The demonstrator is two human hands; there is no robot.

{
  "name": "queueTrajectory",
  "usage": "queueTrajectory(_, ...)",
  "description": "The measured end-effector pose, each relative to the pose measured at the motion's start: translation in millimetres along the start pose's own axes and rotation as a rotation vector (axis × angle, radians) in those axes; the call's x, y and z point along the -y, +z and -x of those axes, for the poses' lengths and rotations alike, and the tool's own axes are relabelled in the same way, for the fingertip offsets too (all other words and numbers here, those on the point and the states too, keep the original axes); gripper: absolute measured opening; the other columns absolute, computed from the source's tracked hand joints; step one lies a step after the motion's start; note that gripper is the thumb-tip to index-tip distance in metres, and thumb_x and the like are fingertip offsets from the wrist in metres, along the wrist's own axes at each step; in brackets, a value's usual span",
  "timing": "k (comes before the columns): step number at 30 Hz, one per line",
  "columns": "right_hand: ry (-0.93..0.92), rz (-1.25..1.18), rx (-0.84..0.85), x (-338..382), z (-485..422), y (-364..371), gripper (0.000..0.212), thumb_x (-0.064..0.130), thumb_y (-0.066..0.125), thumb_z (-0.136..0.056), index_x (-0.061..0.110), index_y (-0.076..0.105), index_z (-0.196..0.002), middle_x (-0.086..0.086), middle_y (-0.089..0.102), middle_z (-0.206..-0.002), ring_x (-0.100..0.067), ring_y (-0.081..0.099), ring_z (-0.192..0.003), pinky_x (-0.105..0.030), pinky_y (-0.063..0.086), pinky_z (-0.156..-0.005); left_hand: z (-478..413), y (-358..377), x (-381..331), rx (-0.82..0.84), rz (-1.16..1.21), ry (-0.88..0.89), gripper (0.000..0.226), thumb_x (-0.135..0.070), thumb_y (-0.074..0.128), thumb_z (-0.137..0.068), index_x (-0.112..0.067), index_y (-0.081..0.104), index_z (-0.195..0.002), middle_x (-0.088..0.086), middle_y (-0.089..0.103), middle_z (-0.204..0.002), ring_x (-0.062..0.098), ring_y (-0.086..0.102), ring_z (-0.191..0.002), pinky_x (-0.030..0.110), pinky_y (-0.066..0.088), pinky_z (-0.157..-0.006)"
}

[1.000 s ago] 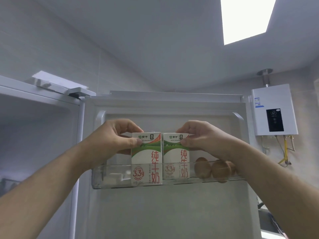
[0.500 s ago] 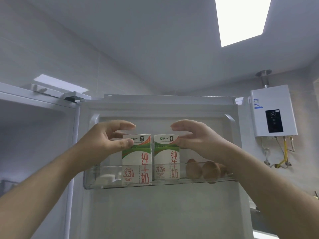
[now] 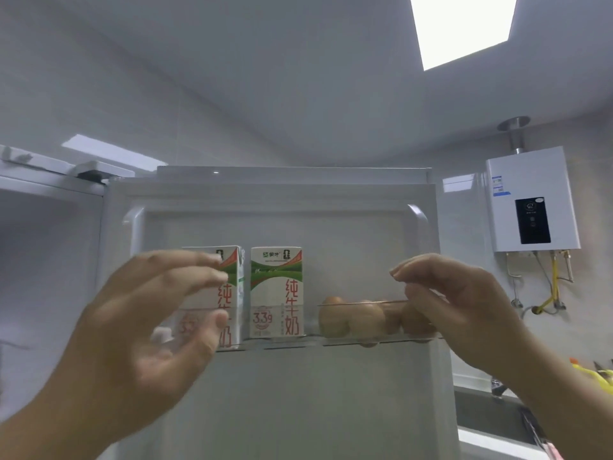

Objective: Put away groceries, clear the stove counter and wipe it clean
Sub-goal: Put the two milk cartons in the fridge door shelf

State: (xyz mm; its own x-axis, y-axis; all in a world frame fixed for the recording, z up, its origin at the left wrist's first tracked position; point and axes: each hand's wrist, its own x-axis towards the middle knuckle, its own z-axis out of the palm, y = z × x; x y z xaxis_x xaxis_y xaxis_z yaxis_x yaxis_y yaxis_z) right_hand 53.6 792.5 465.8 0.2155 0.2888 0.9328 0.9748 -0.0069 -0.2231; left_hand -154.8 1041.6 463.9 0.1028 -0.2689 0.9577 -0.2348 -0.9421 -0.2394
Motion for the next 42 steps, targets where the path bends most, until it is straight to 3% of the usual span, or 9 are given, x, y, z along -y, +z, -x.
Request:
queueTrajectory(8,0.202,-0.134,-0.177,-46.2,37.0,-7.0,0.045,0.04,0.056,-0.078,0.066,0.045,-0.113,0.027,0.047,-0.128,0.002,0.049,-0.119,-0.02,0.042,-0.095,26.8,49.1,-29.5,0.164,-0.137,0.142,0.048,-0.033,0.061,-0.076,-0.023,0.055,-0.123,-0.001,0.057,-0.132,0.016,0.053,-0.121,0.038,0.043,-0.1)
queueTrajectory(12,0.477,-0.418,0.004,-58.5,39.4,-1.7,0.105,0.086,0.059,-0.057,0.036,0.032,-0.145,0.013,0.036,-0.15,-0.011,0.033,-0.139,-0.038,0.028,-0.115,32.2,70.8,-43.2,0.314,-0.295,0.124,0.065,-0.038,0.058,-0.071,-0.02,0.048,-0.132,0.006,0.05,-0.14,0.021,0.043,-0.13,0.039,0.03,-0.108)
queueTrajectory(16,0.566,-0.544,-0.034,-65.6,35.8,2.2,0.132,0.09,0.064,-0.042,0.031,0.019,-0.151,0.002,0.032,-0.154,-0.017,0.034,-0.139,-0.044,0.024,-0.118,34.4,80.3,-44.9,0.354,-0.332,0.007,0.068,-0.04,0.055,-0.068,-0.017,0.053,-0.132,0.009,0.052,-0.137,0.023,0.043,-0.128,0.037,0.024,-0.111)
queueTrajectory(23,0.619,-0.586,-0.1,-68.7,48.4,-9.2,0.109,0.08,0.06,-0.062,0.027,0.024,-0.15,-0.004,0.04,-0.148,-0.024,0.041,-0.132,-0.043,0.03,-0.113,35.5,72.6,-63.8,0.322,-0.317,-0.112,0.065,-0.04,0.053,-0.072,-0.014,0.052,-0.132,0.006,0.053,-0.133,0.026,0.045,-0.126,0.04,0.025,-0.11)
queueTrajectory(26,0.635,-0.665,-0.139,-78.5,50.4,-25.6,0.05,0.031,0.044,-0.098,0.013,0.036,-0.144,-0.009,0.059,-0.111,-0.02,0.056,-0.091,-0.035,0.045,-0.085,34.7,65.4,-76.1,0.32,-0.346,-0.171,0.067,-0.041,0.052,-0.074,-0.013,0.05,-0.134,0.007,0.052,-0.132,0.028,0.044,-0.125,0.042,0.027,-0.109)
queueTrajectory(30,0.648,-0.652,-0.093,-85.4,56.2,-38.1,0.039,0.017,0.049,-0.099,0.013,0.048,-0.137,0.001,0.061,-0.117,-0.012,0.06,-0.1,-0.024,0.045,-0.076,27.4,55.7,-95.0,0.342,-0.406,-0.281,0.063,-0.045,0.047,-0.076,-0.013,0.049,-0.13,0.007,0.05,-0.125,0.027,0.042,-0.118,0.034,0.027,-0.103)
queueTrajectory(35,0.601,-0.734,0.041,-83.6,65.6,-52.3,0.073,0.051,0.083,-0.064,0.016,0.061,-0.124,-0.009,0.069,-0.114,-0.029,0.066,-0.102,-0.04,0.055,-0.079,21.6,49.7,-128.7,0.309,-0.472,-0.496,0.076,-0.06,0.038,-0.076,-0.014,0.041,-0.137,0.006,0.04,-0.14,0.021,0.033,-0.129,0.026,0.023,-0.105)
queueTrajectory(39,0.47,-0.776,0.116,-69.6,71.8,-65.7,0.025,0.005,0.069,-0.086,0.012,0.065,-0.109,-0.016,0.07,-0.101,-0.039,0.067,-0.094,-0.052,0.056,-0.086,16.0,49.8,-171.0,0.221,-0.405,-0.759,0.103,-0.077,0.025,-0.066,-0.018,0.018,-0.15,-0.002,0.013,-0.158,0.009,0.011,-0.143,0.023,0.011,-0.109)
queueTrajectory(42,0.401,-0.82,0.149,-48.6,79.3,-70.5,0.022,0.002,0.069,-0.085,0.018,0.067,-0.101,-0.016,0.07,-0.094,-0.043,0.066,-0.087,-0.051,0.058,-0.077,14.2,45.9,-195.1,0.186,-0.383,-0.822,0.103,-0.08,0.025,-0.068,-0.02,0.014,-0.151,-0.005,0.012,-0.158,0.006,0.01,-0.143,0.022,0.009,-0.11)
